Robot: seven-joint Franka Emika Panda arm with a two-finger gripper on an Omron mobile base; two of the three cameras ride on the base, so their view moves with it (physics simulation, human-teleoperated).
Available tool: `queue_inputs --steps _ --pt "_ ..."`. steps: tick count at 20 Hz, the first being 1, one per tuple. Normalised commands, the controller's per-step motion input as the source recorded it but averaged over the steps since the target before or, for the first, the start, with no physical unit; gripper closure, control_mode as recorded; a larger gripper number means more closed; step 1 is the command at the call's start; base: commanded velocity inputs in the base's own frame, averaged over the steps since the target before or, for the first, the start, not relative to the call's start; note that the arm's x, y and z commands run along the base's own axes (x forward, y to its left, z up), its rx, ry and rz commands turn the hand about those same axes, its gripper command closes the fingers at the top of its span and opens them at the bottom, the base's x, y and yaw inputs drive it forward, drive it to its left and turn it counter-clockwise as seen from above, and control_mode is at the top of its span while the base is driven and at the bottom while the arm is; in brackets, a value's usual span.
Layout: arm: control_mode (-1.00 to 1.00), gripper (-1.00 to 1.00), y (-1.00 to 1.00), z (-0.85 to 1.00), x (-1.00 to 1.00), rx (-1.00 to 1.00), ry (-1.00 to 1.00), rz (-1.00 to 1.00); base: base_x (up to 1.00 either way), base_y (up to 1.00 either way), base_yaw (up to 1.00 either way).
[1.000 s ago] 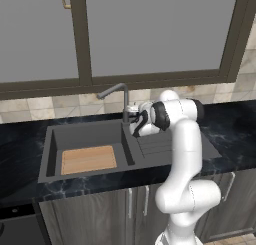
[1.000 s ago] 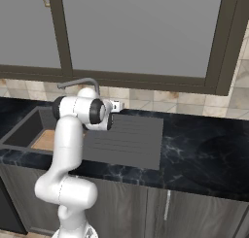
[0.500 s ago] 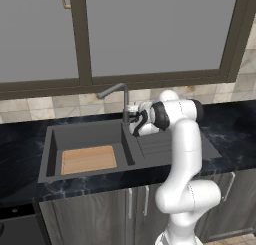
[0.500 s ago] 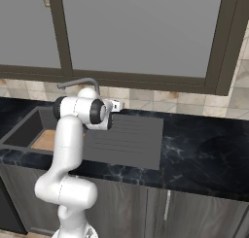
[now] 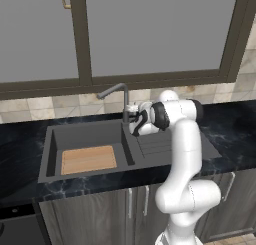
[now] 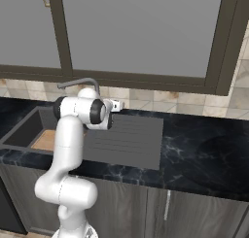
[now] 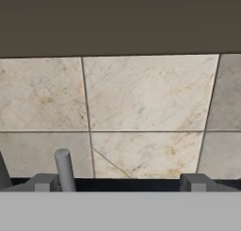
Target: Turn on the sink faucet with hot water and rinse the cutting board for ten seconds, then turn off the faucet. Push the cutting board to reach the water if necessary.
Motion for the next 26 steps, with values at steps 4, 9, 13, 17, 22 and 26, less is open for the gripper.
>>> queue_inputs --steps 4,9,13,17,22,26 --pt "-1.0 -1.0 0.07 0.0 0.0 0.0 0.0 0.03 0.0 0.0 0.0" --pt "-1.0 -1.0 0.06 0.0 0.0 0.0 0.0 0.02 0.0 0.0 0.0" --pt "-1.0 -1.0 0.0 0.0 0.09 0.0 0.0 0.0 0.0 0.0 0.0" --pt "-1.0 -1.0 0.0 0.0 0.07 0.0 0.0 0.0 0.0 0.0 0.0" --pt "-1.0 -1.0 0.0 0.0 0.04 0.0 0.0 0.0 0.0 0.0 0.0" --pt "-1.0 -1.0 0.0 0.0 0.01 0.0 0.0 0.0 0.0 0.0 0.0"
